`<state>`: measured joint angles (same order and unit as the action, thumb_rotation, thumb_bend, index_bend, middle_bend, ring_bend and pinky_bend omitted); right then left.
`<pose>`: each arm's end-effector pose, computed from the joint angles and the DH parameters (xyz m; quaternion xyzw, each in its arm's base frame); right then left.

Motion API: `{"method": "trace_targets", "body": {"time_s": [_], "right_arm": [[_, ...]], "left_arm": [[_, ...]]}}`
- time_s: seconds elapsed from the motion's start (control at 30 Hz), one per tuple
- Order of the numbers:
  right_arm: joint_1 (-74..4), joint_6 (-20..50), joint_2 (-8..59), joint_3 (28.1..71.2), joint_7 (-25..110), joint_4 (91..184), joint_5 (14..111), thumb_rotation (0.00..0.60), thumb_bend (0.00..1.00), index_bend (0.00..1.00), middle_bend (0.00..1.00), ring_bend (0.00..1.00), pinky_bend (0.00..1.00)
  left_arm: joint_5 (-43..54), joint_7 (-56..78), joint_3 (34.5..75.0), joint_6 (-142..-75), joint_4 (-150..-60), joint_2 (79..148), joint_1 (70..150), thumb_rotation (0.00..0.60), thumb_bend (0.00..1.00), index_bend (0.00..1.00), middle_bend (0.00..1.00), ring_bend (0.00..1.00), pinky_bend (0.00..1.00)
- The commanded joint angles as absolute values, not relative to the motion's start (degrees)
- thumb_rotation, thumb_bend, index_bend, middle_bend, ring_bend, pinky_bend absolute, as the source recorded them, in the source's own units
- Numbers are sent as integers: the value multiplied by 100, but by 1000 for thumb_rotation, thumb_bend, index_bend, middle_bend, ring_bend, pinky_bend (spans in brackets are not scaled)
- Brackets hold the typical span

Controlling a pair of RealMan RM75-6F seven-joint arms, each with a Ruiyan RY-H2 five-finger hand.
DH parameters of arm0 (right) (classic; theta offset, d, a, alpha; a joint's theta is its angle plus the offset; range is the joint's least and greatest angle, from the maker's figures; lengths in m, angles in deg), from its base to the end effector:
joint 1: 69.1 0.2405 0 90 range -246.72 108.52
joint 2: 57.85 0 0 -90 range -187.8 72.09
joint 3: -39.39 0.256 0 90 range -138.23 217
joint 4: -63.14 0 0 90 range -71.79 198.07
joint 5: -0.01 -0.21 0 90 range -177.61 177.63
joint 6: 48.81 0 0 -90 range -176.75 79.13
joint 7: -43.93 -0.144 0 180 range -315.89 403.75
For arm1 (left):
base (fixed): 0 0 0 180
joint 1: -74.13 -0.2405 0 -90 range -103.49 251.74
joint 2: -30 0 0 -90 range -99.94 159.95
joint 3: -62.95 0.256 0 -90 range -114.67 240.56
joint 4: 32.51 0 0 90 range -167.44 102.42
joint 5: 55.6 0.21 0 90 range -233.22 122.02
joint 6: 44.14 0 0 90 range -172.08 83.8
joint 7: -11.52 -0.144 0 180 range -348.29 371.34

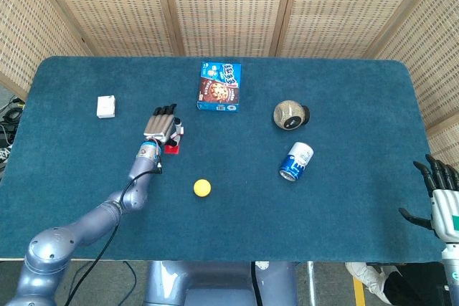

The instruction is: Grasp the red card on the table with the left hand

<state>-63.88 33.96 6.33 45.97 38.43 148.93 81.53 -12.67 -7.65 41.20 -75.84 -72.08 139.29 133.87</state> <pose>-0.3385 -0.1979 0.1810 0.5609 -0.3902 0.3865 0.6194 -0.1420 0.4628 -0.0706 -0.6824 -0.4776 -0.2937 0.4690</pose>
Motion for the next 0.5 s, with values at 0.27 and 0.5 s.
{"method": "trace_targets", "body": {"time_s": [0.27, 0.5], "right_arm": [[-6400, 3475, 611, 4558, 3869, 14979, 8278, 600, 0, 119, 0, 0, 0], [-6424, 3553, 588, 4542, 3872, 15032, 8345, 600, 0, 119, 0, 0, 0]], "left_arm": [[-761, -916, 4824, -8730, -10522, 12190, 12298, 600, 461, 668, 0, 0, 0], [-516, -975, 4929, -9301, -11605, 11572, 12042, 600, 459, 670, 0, 0, 0]]}}
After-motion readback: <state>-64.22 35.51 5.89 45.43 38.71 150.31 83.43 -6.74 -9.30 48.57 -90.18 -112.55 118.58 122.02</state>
